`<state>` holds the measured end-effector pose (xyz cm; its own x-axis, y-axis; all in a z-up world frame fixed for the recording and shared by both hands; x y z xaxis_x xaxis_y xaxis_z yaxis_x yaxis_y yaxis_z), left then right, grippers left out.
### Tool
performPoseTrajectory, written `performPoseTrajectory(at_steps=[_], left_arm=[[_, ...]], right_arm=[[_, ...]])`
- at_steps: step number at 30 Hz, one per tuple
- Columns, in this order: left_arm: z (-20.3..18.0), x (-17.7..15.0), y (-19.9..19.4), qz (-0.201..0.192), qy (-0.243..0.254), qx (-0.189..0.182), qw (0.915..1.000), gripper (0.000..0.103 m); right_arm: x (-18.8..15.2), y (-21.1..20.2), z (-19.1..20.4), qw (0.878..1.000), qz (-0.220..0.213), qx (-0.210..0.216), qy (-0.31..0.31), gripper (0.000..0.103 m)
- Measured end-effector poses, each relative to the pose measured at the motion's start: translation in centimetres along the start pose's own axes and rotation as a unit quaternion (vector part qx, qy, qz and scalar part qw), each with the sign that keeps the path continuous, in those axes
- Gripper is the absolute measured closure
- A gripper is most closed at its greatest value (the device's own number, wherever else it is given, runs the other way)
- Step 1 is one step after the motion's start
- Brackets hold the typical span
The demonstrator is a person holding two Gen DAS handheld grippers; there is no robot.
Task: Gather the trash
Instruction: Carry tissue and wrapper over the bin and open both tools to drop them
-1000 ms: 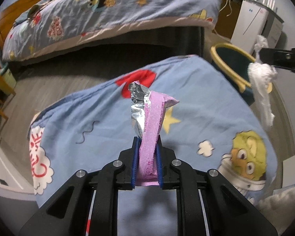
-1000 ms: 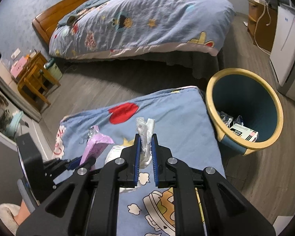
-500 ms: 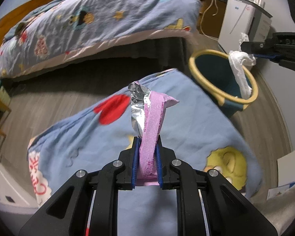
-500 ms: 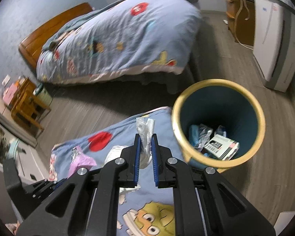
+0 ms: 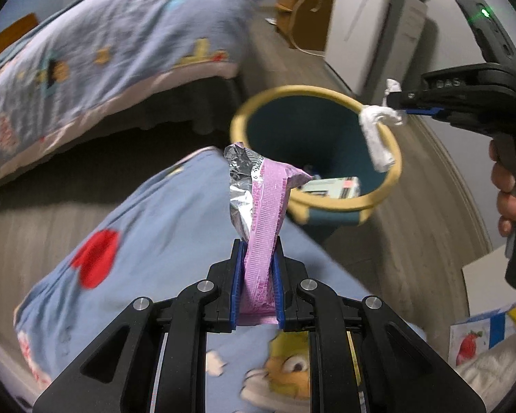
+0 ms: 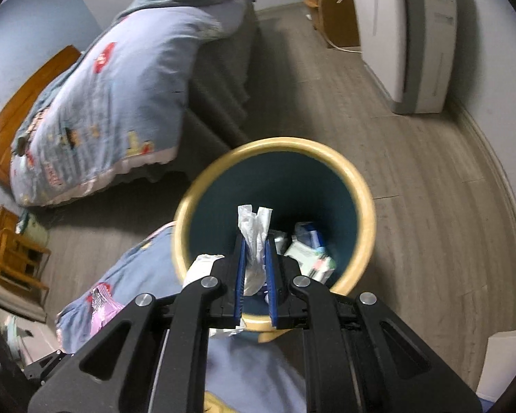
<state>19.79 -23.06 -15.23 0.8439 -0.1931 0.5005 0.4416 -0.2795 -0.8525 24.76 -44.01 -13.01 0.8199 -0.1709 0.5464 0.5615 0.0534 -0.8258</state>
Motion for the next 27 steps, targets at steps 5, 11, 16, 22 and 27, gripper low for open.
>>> performPoseTrajectory(at_steps=[5, 11, 16, 22, 27], left_arm=[[-2.9, 1.4, 2.6, 0.015, 0.028, -0.011, 0.9994, 0.086], [-4.7, 3.3, 5.3, 0.017, 0.05, -0.005, 0.9986, 0.086], [-5.0, 4.9, 7.0, 0.012, 0.054, -0.002, 0.9985, 0.086], [-4.6, 8.0, 7.6, -0.021, 0.035, -0.013, 0.9991, 0.068], [-4.4, 9.0, 7.8, -0.039, 0.036, -0.012, 0.9985, 0.047]], right_arm=[[0.0, 1.1, -3.2, 0.999, -0.002, -0.022, 0.035, 0.093], [-0.5, 2.8, -5.2, 0.997, 0.011, -0.038, 0.06, 0.093], [-0.3, 4.2, -5.5, 0.997, 0.018, -0.042, 0.058, 0.093], [0.8, 4.7, -5.4, 0.997, -0.008, -0.026, 0.067, 0.086], [1.4, 5.3, -5.0, 0.998, -0.012, -0.012, 0.061, 0.063]])
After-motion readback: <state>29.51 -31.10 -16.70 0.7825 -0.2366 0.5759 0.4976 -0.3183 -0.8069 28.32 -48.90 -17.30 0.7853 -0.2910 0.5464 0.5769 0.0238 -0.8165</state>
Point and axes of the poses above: each gripper's, at about its wrist camera, not at the fingertips, and y roughly the way its jaws point, z to its left, x to its top, the point moved 7 cm from there along y, roughly the way its jaws point, and after that the axes turned 15 degrees about -y, right-handed, at the moved point
